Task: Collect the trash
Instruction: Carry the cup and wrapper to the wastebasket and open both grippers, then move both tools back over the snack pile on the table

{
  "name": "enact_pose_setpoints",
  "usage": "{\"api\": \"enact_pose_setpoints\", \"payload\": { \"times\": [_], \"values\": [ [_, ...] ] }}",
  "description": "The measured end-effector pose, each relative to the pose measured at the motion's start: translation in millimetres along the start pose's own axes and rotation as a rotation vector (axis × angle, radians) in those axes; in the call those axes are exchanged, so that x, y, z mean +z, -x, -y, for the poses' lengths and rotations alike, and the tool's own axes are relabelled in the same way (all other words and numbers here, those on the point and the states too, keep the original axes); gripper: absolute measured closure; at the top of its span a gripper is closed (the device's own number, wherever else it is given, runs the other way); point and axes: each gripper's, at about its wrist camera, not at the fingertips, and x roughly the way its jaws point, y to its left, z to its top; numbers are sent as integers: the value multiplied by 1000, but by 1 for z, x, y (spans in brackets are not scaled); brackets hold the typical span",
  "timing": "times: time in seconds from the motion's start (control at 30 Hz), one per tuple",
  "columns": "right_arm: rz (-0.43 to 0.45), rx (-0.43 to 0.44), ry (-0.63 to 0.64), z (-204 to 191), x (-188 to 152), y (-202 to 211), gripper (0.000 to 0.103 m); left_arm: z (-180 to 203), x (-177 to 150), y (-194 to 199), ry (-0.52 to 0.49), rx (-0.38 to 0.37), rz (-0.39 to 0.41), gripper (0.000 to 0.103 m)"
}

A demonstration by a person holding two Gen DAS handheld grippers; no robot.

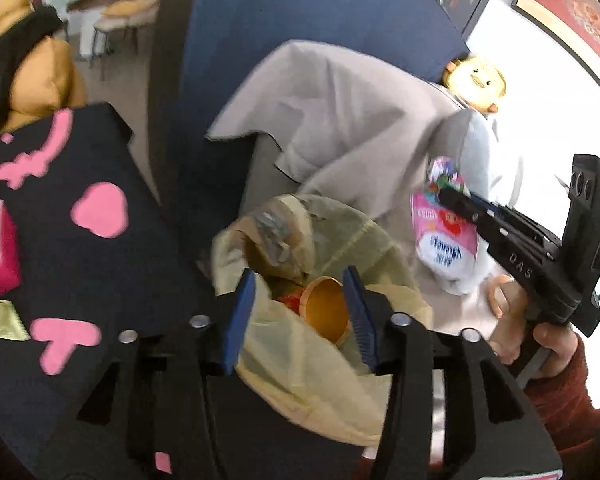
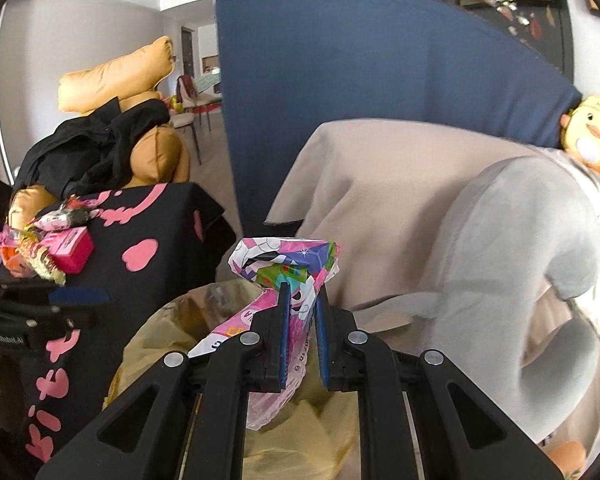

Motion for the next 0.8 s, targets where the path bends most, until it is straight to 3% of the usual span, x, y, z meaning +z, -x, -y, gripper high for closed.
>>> {"api": "enact_pose_setpoints", "payload": {
  "times": [0.17, 0.63, 0.7, 0.8],
  "values": [
    [-60, 45, 24, -23, -15, -20, 90, -11, -12, 12, -22, 87, 24, 50],
    [-141, 83, 56, -48, -37, -49, 88, -40, -31, 28, 51, 105, 27, 49],
    [-163, 69, 36, -46, -38, -52, 74, -44, -33, 31, 65, 105, 31, 49],
    [-187, 71, 8, -41, -41, -53, 64, -49, -36, 36, 75, 111, 38, 49]
  ]
}}
